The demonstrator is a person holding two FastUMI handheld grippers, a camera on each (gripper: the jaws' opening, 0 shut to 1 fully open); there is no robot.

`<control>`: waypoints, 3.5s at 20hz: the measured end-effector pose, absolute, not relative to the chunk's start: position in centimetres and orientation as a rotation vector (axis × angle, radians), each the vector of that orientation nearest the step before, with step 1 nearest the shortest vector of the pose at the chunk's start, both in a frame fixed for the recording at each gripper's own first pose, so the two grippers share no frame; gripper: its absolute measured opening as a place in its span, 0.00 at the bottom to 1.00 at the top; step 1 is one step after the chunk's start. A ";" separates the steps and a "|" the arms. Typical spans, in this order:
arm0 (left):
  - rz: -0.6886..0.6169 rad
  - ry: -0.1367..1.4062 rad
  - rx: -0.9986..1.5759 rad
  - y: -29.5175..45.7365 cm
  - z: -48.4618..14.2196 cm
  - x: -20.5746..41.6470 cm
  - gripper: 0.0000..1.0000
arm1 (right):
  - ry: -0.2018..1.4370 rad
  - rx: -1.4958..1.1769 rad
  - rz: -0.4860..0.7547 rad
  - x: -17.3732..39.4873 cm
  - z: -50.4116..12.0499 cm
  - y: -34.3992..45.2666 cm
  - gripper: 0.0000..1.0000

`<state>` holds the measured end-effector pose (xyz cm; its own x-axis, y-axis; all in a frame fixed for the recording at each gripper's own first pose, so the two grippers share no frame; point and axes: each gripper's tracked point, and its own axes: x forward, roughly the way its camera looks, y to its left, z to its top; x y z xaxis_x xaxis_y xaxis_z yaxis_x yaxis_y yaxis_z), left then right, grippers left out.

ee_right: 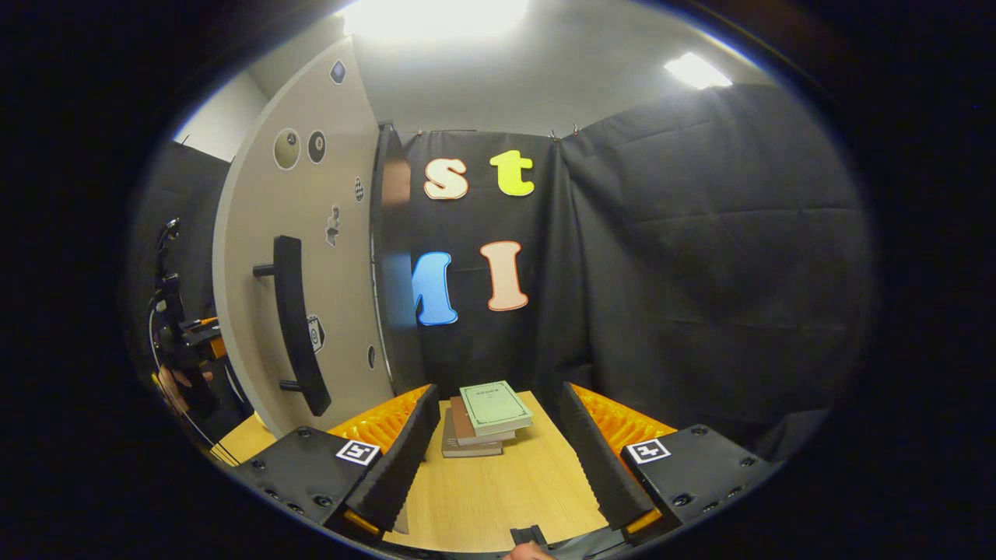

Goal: Open the cabinet door with the right hand, grasp the bottle in the cabinet with the left hand and place it on the coaster, then close the cabinet door with the right hand.

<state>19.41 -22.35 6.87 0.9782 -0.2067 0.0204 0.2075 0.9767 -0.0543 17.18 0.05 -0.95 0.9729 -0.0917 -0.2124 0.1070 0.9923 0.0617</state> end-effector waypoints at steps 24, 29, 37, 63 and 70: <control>-0.273 -0.023 -0.101 -23.7 4.1 38.0 0.78 | 0.295 0.034 -0.332 20.6 -5.1 0.7 0.99; -0.274 -0.019 -0.106 -24.0 3.2 39.9 0.78 | 0.306 0.025 -0.357 20.9 -5.5 1.1 0.99; -0.263 0.020 -0.112 -24.1 1.1 42.3 0.81 | 0.327 0.014 -0.359 21.6 -6.3 2.0 0.99; -0.148 -0.050 -0.098 -17.6 6.2 26.1 0.72 | 0.285 0.061 -0.140 18.9 -4.7 -0.2 0.98; -0.082 -0.048 -0.118 -14.4 3.3 20.7 0.73 | 0.305 0.057 -0.062 19.4 -5.4 0.7 0.98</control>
